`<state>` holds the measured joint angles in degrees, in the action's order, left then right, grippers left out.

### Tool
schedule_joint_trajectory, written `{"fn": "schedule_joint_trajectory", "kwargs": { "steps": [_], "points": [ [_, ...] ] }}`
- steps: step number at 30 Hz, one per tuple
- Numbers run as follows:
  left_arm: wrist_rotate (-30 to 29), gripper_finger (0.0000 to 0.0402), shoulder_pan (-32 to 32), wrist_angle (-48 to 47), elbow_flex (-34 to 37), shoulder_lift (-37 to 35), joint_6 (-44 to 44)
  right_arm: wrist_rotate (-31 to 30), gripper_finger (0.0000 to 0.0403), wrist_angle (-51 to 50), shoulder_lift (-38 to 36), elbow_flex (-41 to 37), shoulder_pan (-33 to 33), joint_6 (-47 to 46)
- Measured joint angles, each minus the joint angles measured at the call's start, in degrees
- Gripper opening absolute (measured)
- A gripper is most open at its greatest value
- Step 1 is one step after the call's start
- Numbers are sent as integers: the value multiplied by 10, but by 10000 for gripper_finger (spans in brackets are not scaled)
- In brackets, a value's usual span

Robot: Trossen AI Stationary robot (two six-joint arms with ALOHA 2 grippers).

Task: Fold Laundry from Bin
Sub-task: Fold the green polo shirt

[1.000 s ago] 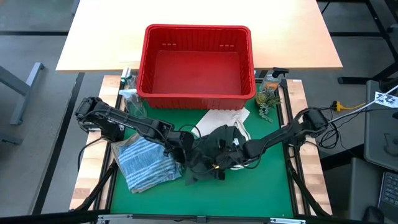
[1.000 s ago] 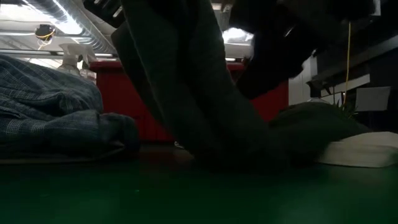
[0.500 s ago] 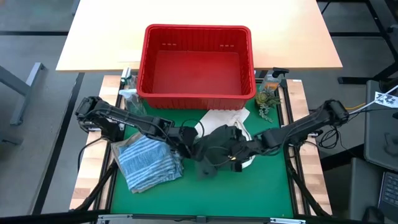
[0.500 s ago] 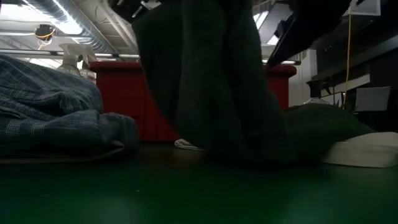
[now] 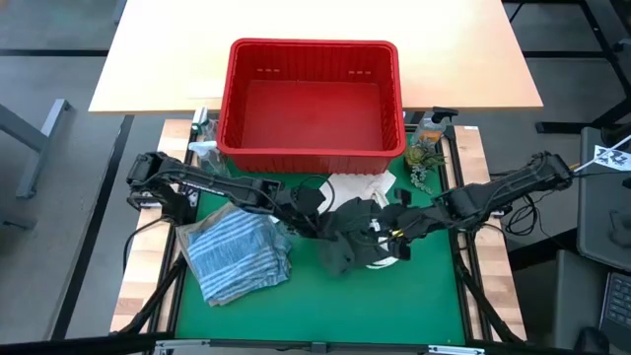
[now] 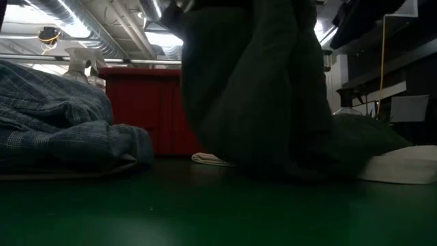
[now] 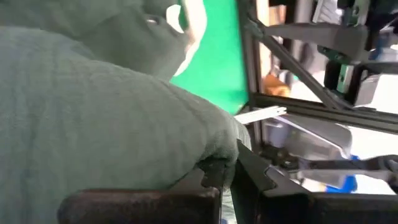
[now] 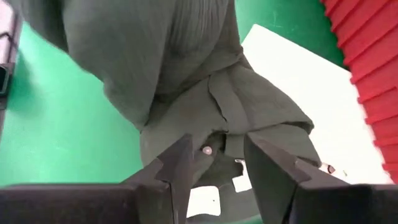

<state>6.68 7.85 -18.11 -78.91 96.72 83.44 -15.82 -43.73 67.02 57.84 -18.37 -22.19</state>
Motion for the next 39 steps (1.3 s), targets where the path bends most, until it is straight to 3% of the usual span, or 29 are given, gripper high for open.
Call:
{"fn": "schedule_joint_trajectory", "kwargs": {
  "steps": [7, 23, 33, 39],
  "points": [
    [33, 9, -19, 44, 0, 31, 3, 10, 143, -23, -39, 0, 0, -5],
    [92, 9, -65, 242, 1, 115, 3, 22, 143, -60, -58, 0, 0, -35],
    [90, 9, -86, 388, 1, 194, -1, 29, 143, -59, -57, 0, 0, -35],
    [83, 9, -95, 430, 1, 242, -1, 29, 143, -59, -57, 0, 0, -35]
  ]
}}
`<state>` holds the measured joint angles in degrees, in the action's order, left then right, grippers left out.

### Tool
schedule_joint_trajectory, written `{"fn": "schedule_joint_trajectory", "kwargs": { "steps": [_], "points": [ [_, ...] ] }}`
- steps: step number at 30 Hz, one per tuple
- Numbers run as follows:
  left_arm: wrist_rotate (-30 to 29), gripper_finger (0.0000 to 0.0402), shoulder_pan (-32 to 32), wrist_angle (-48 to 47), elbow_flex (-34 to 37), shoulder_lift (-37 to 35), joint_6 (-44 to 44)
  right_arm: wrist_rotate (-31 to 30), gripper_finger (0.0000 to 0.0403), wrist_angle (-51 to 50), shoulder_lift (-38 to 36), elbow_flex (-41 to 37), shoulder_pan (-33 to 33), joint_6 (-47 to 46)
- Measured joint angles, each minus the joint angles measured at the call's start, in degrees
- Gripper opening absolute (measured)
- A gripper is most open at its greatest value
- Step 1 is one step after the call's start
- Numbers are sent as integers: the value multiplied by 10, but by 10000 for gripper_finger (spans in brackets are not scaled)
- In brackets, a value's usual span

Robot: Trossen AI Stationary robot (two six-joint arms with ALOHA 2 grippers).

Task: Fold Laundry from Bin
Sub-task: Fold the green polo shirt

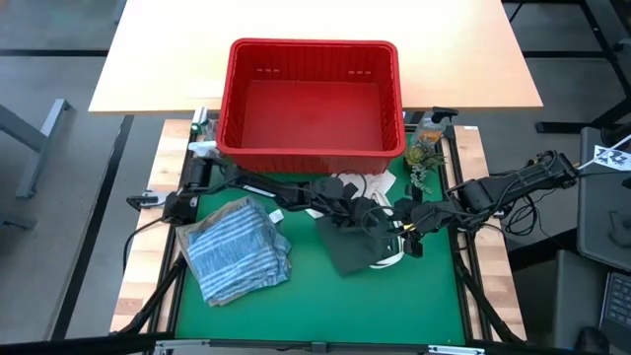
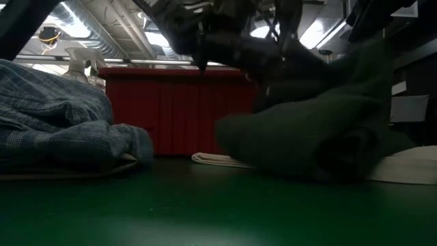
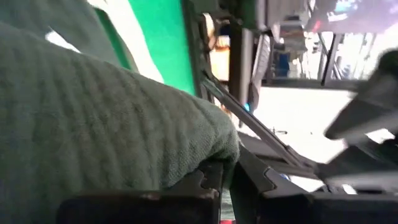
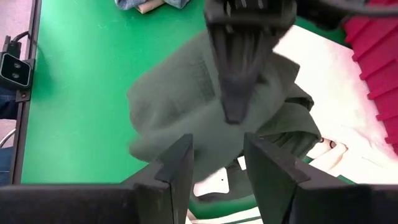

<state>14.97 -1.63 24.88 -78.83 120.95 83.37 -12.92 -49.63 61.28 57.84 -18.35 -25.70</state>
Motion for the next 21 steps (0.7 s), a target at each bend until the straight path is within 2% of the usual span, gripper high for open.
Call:
{"fn": "schedule_joint_trajectory", "kwargs": {
  "steps": [8, 12, 16, 21],
  "points": [
    [-65, 9, 0, 8, 0, 34, -2, 0, 143, 0, 0, 0, 0, 0],
    [-103, 13, 2, 14, 0, 34, -55, 0, 143, 0, 0, 0, 0, 0],
    [-111, 40, 3, 46, 0, 35, -101, 3, 143, -1, 0, 0, 0, 0],
    [-110, 95, 6, 44, 0, 35, -175, 41, 143, -12, 0, 0, 0, -5]
  ]
}}
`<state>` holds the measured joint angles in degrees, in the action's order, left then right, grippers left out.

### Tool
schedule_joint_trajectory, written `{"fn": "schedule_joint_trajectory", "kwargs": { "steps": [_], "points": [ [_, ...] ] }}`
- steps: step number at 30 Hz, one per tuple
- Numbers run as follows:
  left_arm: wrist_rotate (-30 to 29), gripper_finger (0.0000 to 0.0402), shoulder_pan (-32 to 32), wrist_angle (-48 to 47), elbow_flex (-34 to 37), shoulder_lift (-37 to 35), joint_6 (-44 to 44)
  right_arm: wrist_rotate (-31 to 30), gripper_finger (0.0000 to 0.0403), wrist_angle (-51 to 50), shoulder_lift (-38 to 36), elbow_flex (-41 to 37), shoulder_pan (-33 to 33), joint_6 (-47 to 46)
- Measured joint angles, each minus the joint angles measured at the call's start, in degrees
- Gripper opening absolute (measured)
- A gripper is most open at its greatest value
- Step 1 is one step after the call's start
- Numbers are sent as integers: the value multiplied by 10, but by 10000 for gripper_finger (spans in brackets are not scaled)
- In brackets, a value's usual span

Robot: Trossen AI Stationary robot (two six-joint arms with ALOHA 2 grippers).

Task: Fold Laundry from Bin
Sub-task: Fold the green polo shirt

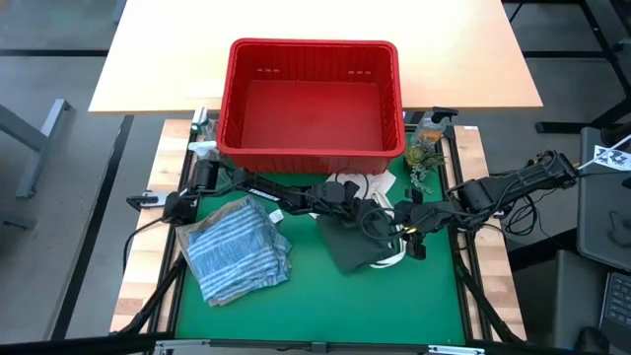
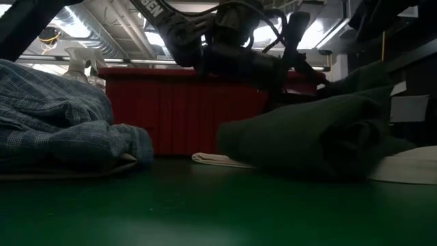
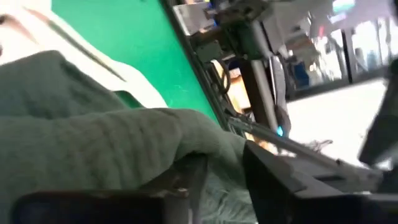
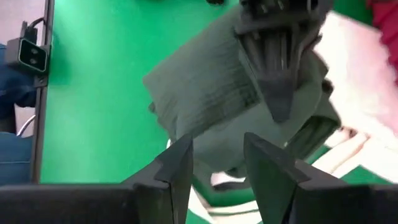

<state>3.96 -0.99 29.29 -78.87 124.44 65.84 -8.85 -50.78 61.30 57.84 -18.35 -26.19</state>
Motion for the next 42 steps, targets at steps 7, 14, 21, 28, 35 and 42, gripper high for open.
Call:
{"fn": "schedule_joint_trajectory", "kwargs": {
  "steps": [7, 14, 21, 28, 35, 42],
  "points": [
    [73, 150, -8, -1, 0, -1, -164, 10, 143, -50, 0, 0, 0, -60],
    [140, 142, -30, -1, 0, -7, -226, 10, 143, -67, 0, -2, 0, -69],
    [149, 124, -39, -1, 0, -27, -290, 10, 143, -65, 1, -2, 0, -101],
    [151, 113, -39, -9, 0, -62, -357, 4, 143, -64, 7, -21, 0, -126],
    [146, 99, -39, -45, 0, -84, -391, -26, 143, 21, 7, -103, 0, -126],
    [6, 92, -32, -172, 1, -82, -396, -7, 143, 119, 7, -179, 0, -142]
  ]
}}
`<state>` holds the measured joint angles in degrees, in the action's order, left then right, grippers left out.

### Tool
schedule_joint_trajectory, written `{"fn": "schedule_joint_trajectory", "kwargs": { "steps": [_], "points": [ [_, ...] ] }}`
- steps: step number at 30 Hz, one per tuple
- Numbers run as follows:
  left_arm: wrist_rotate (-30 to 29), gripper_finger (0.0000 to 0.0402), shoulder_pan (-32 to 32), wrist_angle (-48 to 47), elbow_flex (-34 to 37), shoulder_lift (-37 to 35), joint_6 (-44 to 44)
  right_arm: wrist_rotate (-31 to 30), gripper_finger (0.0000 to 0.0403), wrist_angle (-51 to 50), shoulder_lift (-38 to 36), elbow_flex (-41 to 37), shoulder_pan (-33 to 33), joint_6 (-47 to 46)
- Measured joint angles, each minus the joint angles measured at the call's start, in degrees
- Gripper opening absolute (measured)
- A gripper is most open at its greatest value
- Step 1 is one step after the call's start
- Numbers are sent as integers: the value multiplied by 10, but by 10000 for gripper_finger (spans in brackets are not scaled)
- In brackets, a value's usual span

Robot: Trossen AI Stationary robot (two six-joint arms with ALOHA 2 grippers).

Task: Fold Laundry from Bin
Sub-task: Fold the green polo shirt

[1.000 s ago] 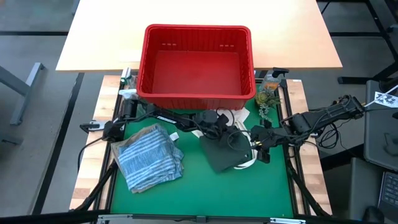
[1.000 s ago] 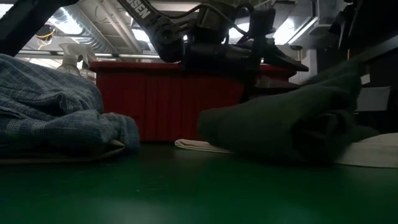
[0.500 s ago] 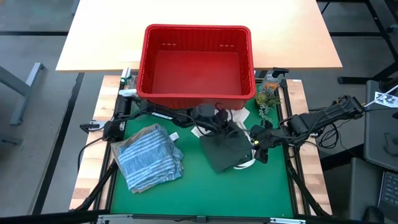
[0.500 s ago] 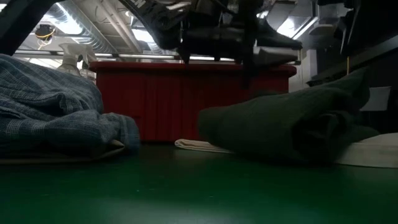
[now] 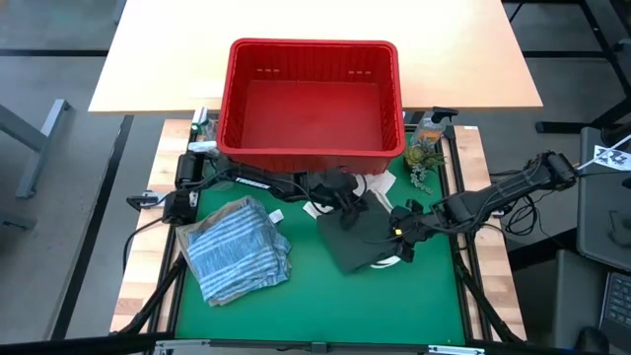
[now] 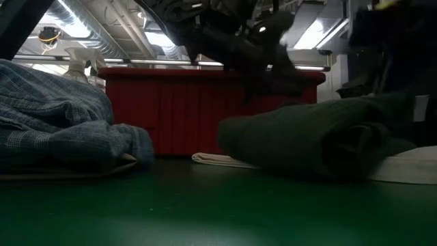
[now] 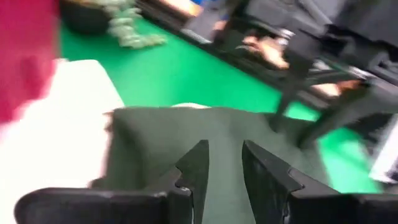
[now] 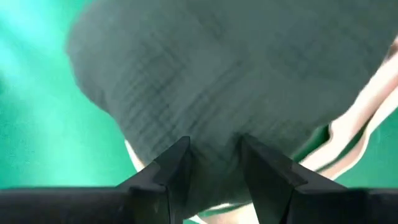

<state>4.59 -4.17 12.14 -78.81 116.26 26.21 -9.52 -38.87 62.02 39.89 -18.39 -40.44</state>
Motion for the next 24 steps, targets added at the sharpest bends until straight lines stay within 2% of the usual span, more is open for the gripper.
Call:
{"fn": "schedule_joint_trajectory", "kwargs": {
  "steps": [4, 8, 13, 16, 24],
  "points": [
    [-78, 92, 0, -17, -1, 5, -30, 8, 143, 31, 0, -50, 0, -40],
    [-113, 92, 0, -16, 0, 22, -56, 31, 143, 87, 0, -96, 0, -50],
    [-126, 91, 0, -26, -2, 42, -58, 41, 143, 158, 0, -135, 0, -65],
    [-127, 91, 1, -33, 1, 44, -58, 51, 143, 168, 0, -144, 0, -73],
    [-118, 91, 4, -26, -1, -8, -74, 78, 143, 168, -1, -144, 0, -74]
  ]
}}
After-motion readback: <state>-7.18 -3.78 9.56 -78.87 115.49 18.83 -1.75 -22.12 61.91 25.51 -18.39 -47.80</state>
